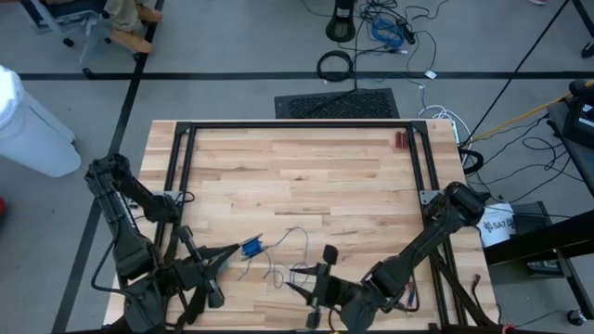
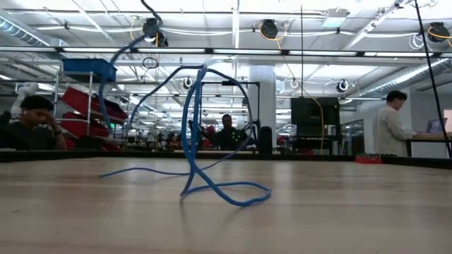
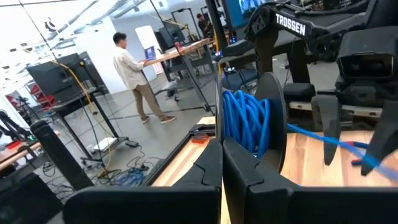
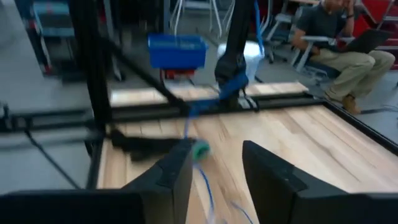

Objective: Coil cords
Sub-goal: Uncoil the blue wire from the black spool

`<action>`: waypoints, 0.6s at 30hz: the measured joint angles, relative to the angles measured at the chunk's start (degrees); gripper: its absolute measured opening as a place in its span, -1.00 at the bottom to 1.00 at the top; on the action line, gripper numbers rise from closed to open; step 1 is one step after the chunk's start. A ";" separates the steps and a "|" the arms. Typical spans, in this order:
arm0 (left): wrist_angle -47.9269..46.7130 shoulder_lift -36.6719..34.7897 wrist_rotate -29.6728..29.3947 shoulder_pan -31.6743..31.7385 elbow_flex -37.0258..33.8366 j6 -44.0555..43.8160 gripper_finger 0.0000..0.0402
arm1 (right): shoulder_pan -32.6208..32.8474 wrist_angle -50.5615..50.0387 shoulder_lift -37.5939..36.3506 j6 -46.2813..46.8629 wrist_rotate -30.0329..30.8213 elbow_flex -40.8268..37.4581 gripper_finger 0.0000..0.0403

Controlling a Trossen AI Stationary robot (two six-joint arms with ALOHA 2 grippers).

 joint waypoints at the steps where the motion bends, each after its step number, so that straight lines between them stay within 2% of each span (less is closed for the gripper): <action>1: -0.01 0.00 0.62 0.36 -0.26 -0.04 -1.00 | -0.55 1.78 0.48 -0.88 -0.05 0.00 -0.32; 8: 0.05 0.02 6.09 2.88 -0.77 -0.57 -1.00 | -4.19 7.15 3.62 -2.67 -0.49 0.00 -0.22; 18: 0.05 0.02 6.96 3.04 -0.77 -0.64 -1.00 | -4.64 7.16 4.20 -2.94 -0.64 0.00 -0.23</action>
